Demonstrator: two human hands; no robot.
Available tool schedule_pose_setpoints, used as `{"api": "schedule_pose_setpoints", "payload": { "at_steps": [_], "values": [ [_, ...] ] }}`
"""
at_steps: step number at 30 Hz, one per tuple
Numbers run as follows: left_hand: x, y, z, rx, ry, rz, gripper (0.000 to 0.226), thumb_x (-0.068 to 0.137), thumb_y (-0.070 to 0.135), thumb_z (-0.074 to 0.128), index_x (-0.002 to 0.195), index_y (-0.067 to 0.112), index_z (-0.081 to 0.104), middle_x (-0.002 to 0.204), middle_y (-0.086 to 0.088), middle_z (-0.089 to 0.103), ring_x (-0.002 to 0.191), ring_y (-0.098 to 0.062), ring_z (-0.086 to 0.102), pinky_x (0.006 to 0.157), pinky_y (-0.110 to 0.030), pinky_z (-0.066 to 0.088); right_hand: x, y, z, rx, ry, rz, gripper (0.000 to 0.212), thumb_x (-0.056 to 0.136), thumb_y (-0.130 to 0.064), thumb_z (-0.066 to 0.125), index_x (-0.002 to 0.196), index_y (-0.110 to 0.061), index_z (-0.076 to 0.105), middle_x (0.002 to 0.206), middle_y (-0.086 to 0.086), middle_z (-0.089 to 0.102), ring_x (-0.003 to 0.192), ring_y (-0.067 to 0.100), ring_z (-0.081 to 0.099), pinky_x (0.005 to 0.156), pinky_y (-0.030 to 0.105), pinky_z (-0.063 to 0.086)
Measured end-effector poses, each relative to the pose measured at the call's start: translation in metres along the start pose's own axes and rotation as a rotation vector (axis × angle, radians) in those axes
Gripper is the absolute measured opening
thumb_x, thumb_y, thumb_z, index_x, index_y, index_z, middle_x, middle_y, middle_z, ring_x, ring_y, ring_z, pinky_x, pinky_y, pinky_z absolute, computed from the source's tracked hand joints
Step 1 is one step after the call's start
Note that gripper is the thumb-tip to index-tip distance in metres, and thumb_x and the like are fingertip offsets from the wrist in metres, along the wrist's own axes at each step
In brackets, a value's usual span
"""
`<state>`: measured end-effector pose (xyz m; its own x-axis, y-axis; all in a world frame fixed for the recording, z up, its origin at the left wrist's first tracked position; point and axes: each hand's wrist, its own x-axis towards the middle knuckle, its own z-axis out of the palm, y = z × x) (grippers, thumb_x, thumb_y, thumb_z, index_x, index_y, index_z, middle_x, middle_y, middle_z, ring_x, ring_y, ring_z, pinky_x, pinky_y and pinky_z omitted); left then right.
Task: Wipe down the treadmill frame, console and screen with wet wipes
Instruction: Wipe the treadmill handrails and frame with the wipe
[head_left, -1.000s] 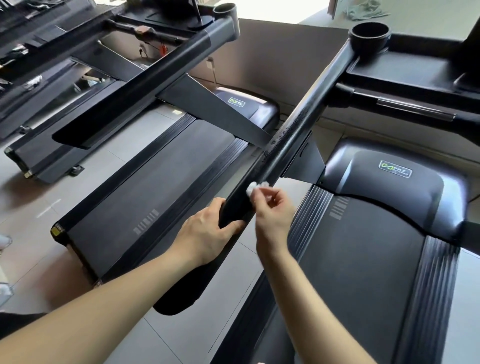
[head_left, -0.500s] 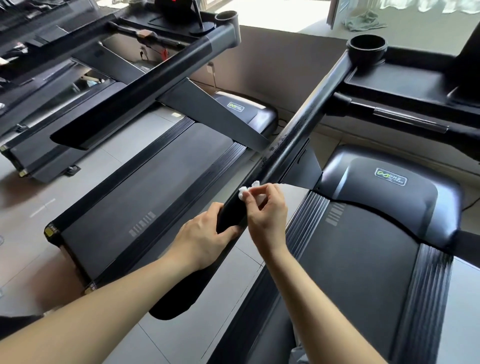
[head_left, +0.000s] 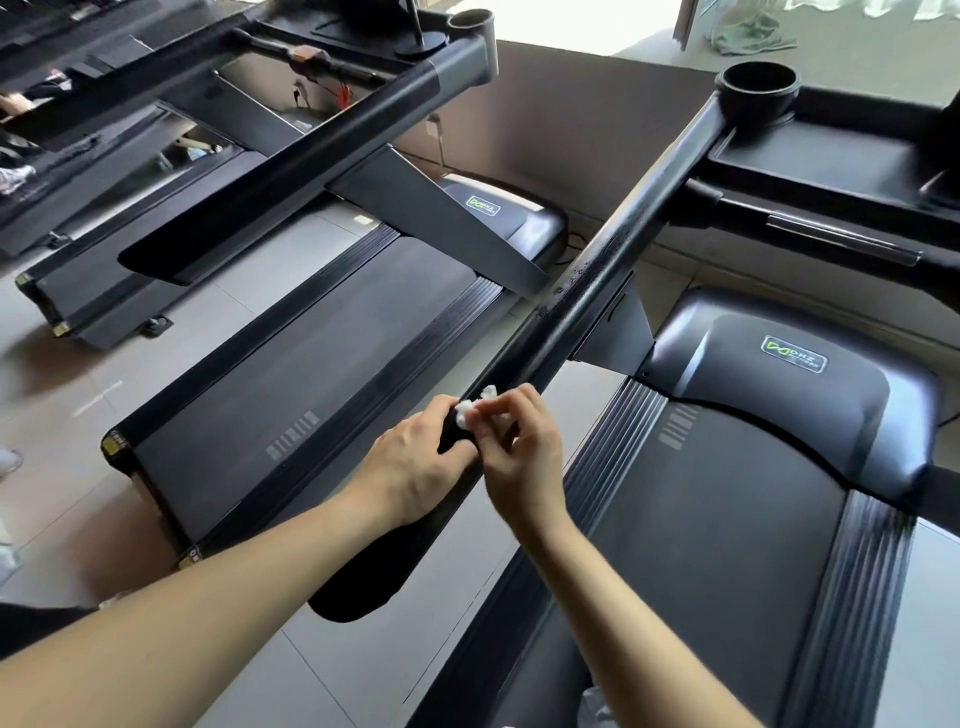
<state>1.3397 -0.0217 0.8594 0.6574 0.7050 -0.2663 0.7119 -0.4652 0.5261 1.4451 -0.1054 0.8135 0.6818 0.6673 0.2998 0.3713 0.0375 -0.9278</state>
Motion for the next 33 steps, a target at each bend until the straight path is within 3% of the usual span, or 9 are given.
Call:
{"api": "schedule_pose_setpoints", "payload": {
  "at_steps": [3, 7, 10, 12, 14, 20, 26, 28, 33],
  "values": [
    [0.0, -0.001, -0.002, -0.055, 0.002, -0.015, 0.039, 0.085, 0.047, 0.033, 0.117, 0.034, 0.053, 0.092, 0.002, 0.067, 0.089, -0.022, 0.061, 0.079, -0.041, 0.045, 0.044, 0.012, -0.01, 0.024, 0.108, 0.051, 0.012, 0.088, -0.013, 0.076, 0.081, -0.011, 0.066, 0.081, -0.002, 0.068, 0.075, 0.012, 0.065, 0.069, 0.034, 0.053],
    [0.001, -0.004, 0.001, -0.082, 0.035, -0.024, 0.046, 0.088, 0.045, 0.025, 0.119, 0.032, 0.056, 0.084, -0.001, 0.067, 0.087, -0.026, 0.062, 0.08, -0.045, 0.047, 0.054, 0.009, -0.013, 0.044, 0.217, 0.095, 0.011, 0.093, -0.012, 0.074, 0.085, -0.009, 0.067, 0.083, -0.009, 0.072, 0.076, 0.001, 0.066, 0.069, 0.016, 0.048],
    [0.003, -0.005, 0.003, -0.063, 0.059, -0.017, 0.055, 0.09, 0.048, 0.02, 0.124, 0.029, 0.059, 0.105, -0.007, 0.071, 0.103, -0.032, 0.063, 0.09, -0.047, 0.047, 0.0, 0.002, 0.002, 0.053, 0.113, 0.036, 0.007, 0.093, -0.002, 0.07, 0.089, -0.006, 0.066, 0.088, -0.002, 0.069, 0.086, 0.005, 0.066, 0.076, 0.016, 0.048],
    [0.002, -0.005, 0.004, -0.068, 0.088, -0.022, 0.062, 0.091, 0.054, 0.019, 0.128, 0.025, 0.061, 0.119, -0.007, 0.071, 0.114, -0.031, 0.061, 0.098, -0.046, 0.045, -0.033, -0.004, 0.006, 0.033, -0.009, -0.027, 0.009, 0.094, -0.003, 0.068, 0.089, -0.01, 0.065, 0.086, -0.002, 0.065, 0.078, 0.011, 0.063, 0.068, 0.022, 0.048],
    [0.002, -0.005, 0.006, -0.073, 0.115, -0.012, 0.056, 0.094, 0.055, 0.02, 0.117, 0.027, 0.063, 0.109, -0.004, 0.073, 0.109, -0.03, 0.063, 0.095, -0.046, 0.046, -0.029, -0.002, 0.004, 0.033, -0.032, -0.061, 0.012, 0.094, -0.003, 0.067, 0.087, -0.012, 0.064, 0.085, -0.003, 0.064, 0.075, 0.012, 0.062, 0.067, 0.026, 0.049],
    [0.001, -0.003, 0.007, -0.076, 0.123, -0.025, 0.046, 0.108, 0.046, 0.025, 0.121, 0.025, 0.063, 0.116, -0.004, 0.072, 0.113, -0.029, 0.062, 0.099, -0.046, 0.044, 0.036, 0.012, -0.009, 0.084, 0.228, 0.136, 0.012, 0.095, -0.01, 0.07, 0.087, -0.011, 0.062, 0.082, -0.009, 0.068, 0.079, 0.006, 0.066, 0.072, 0.026, 0.052],
    [0.002, -0.007, 0.007, -0.062, 0.114, -0.01, 0.057, 0.096, 0.061, 0.019, 0.118, 0.031, 0.062, 0.111, -0.005, 0.073, 0.11, -0.032, 0.062, 0.095, -0.044, 0.044, -0.048, -0.008, 0.011, 0.116, -0.058, 0.016, 0.012, 0.096, -0.003, 0.065, 0.088, -0.01, 0.062, 0.087, -0.003, 0.065, 0.07, 0.013, 0.058, 0.065, 0.022, 0.045],
    [0.003, -0.008, 0.007, -0.074, 0.113, 0.003, 0.053, 0.096, 0.061, 0.019, 0.11, 0.032, 0.061, 0.108, -0.003, 0.073, 0.109, -0.032, 0.063, 0.094, -0.046, 0.045, -0.032, -0.001, 0.008, 0.125, -0.002, 0.032, 0.012, 0.096, -0.004, 0.067, 0.087, -0.011, 0.061, 0.085, -0.005, 0.066, 0.071, 0.01, 0.059, 0.067, 0.022, 0.046],
    [0.003, -0.007, 0.008, -0.078, 0.111, 0.003, 0.056, 0.099, 0.058, 0.019, 0.12, 0.031, 0.063, 0.113, 0.002, 0.072, 0.112, -0.025, 0.062, 0.097, -0.044, 0.044, 0.012, 0.013, 0.001, 0.163, 0.267, 0.196, 0.012, 0.1, -0.016, 0.066, 0.091, -0.012, 0.059, 0.08, -0.008, 0.065, 0.075, 0.01, 0.062, 0.071, 0.032, 0.052]
  ]
}}
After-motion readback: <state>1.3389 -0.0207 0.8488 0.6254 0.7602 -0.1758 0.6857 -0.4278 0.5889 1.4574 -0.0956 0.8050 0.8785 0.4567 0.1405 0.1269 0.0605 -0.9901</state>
